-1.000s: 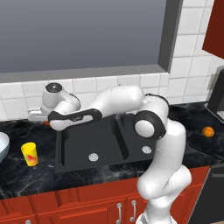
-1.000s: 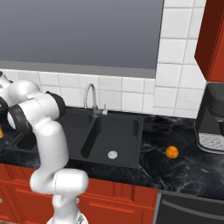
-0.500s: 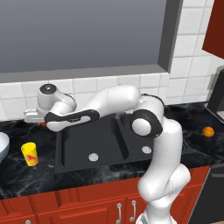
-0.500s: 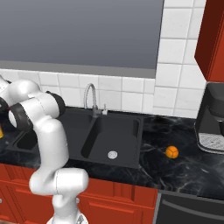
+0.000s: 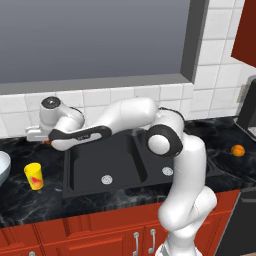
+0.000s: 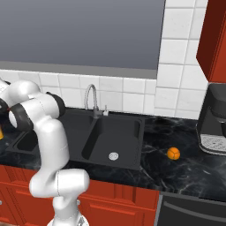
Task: Remove the tomato and orange from the sink. Then move the bowl and cup from the counter to the sink for washing.
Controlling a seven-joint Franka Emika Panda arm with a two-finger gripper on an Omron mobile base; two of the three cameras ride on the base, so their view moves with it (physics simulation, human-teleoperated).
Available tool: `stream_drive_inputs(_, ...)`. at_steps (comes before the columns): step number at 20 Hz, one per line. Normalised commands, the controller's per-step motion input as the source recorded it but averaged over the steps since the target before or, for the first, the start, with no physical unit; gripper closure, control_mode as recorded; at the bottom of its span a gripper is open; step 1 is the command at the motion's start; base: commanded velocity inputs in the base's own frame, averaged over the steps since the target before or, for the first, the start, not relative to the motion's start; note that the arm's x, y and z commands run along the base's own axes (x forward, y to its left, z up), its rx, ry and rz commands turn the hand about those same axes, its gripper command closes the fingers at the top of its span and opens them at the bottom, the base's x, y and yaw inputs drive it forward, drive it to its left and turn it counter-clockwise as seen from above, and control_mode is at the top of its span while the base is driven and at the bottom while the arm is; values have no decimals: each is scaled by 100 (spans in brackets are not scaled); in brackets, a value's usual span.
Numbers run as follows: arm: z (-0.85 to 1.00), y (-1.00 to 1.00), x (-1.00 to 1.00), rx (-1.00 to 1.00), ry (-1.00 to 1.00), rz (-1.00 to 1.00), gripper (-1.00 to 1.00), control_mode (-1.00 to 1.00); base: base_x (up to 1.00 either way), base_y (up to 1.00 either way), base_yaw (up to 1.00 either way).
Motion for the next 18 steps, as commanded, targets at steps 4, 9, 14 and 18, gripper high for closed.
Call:
stream_drive_inputs(4, -9, 6, 0, 0, 0, 0, 100, -100, 0, 0, 0)
stream_drive_inputs(9, -16, 6, 3, 0, 0, 0, 100, -100, 0, 0, 0)
stream_drive_inputs(14, -15, 3, 7, 0, 0, 0, 100, -100, 0, 0, 0)
stream_drive_inputs(18, -12, 5, 8, 0, 0, 0, 100, -100, 0, 0, 0)
